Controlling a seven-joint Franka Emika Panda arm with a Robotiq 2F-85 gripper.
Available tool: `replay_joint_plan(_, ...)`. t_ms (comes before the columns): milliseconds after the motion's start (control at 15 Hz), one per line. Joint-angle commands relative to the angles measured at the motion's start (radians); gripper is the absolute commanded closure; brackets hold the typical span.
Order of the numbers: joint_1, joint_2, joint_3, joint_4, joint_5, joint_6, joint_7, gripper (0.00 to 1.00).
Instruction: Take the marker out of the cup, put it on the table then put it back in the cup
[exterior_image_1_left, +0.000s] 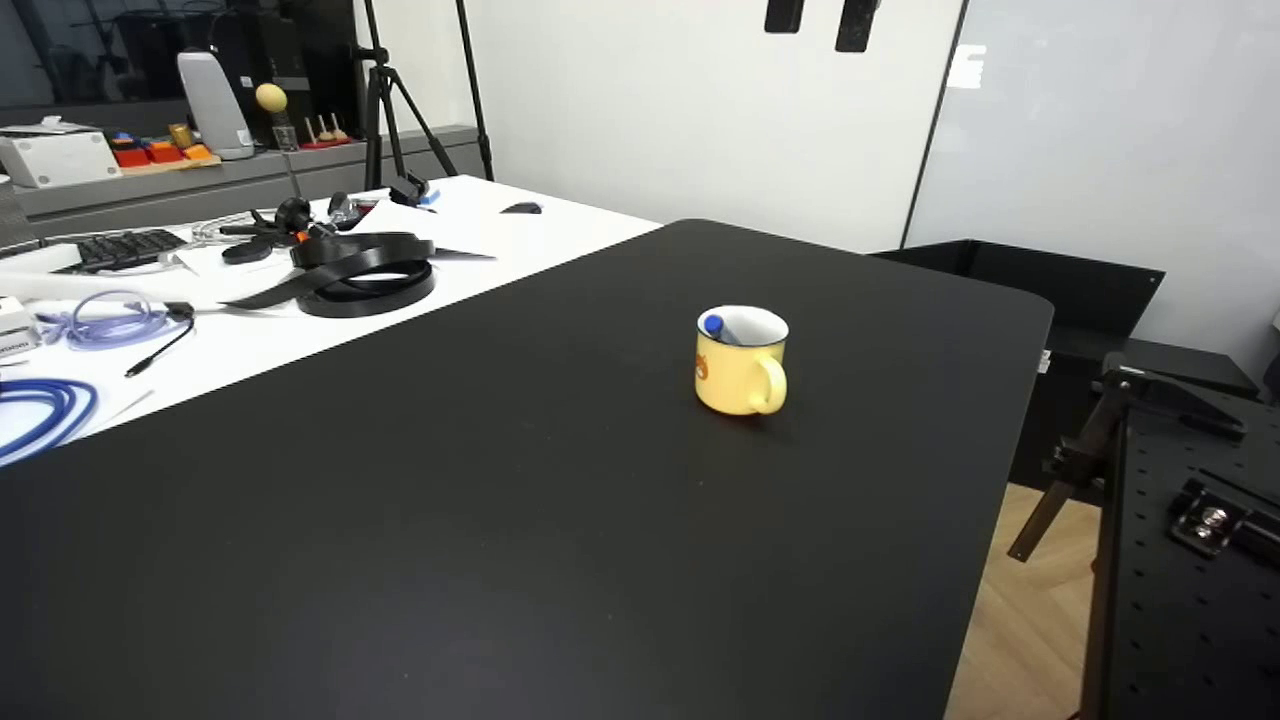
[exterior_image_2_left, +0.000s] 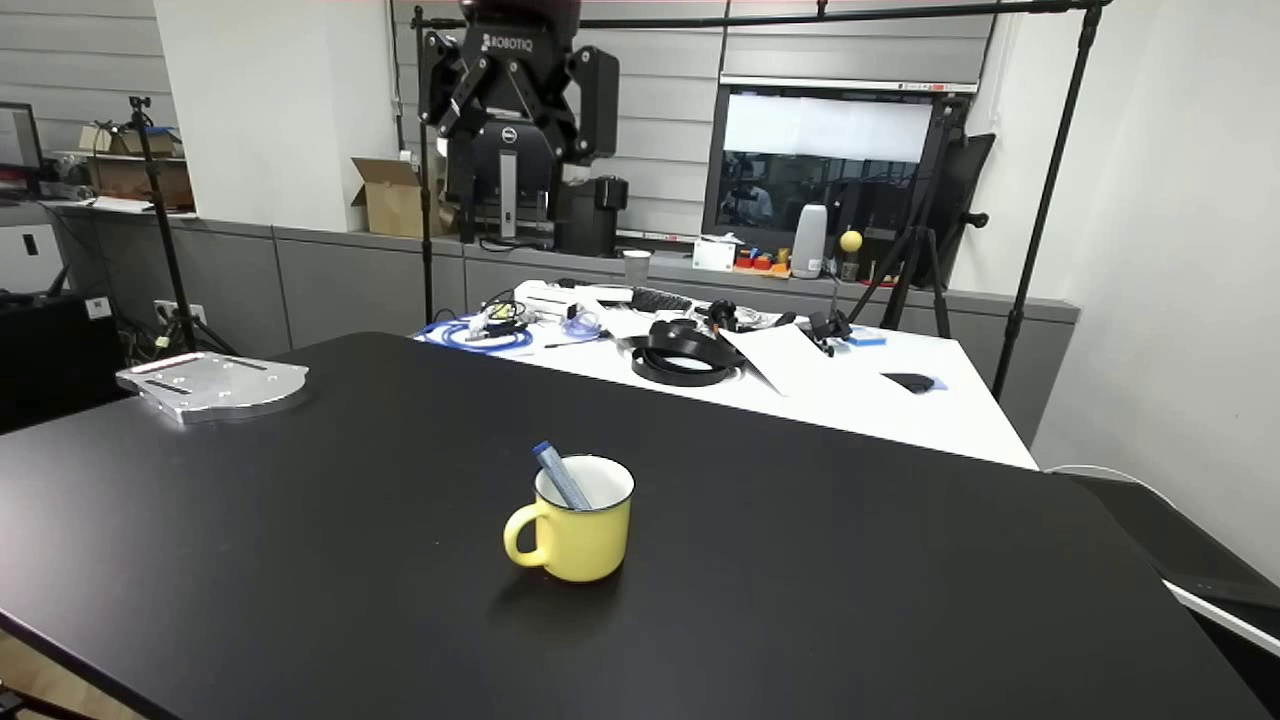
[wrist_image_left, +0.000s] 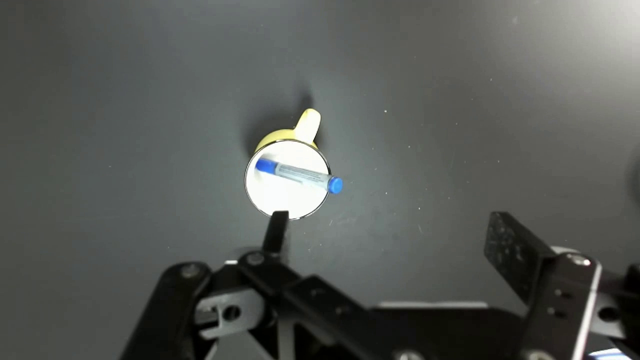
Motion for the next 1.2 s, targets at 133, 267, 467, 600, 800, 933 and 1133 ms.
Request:
replay_joint_plan(133,-0.016,0.301,-0.005,0.308,-0.034,-0.117,-0.030,0.00)
replay_joint_plan(267,-0.017,0.388,0.009,0.401,-0.071,-0.141,0.042,0.00)
replay_joint_plan(467,-0.022,0.361,0.010,0.345,-0.052,-0.097,-0.001,0.00)
replay_joint_plan(600,-0.022,0.391,0.012,0.372,-0.058,-0.105,0.006,0.00)
replay_joint_plan(800,-0.022,0.392,0.012,0.379,-0.059,-0.110,0.007,0.00)
replay_joint_plan(933,-0.019,0.395,0.002,0.409,-0.123,-0.140,0.136,0.00)
replay_joint_plan(1133,-0.013,0.432,-0.002,0.485,-0.230,-0.176,0.301,0.00)
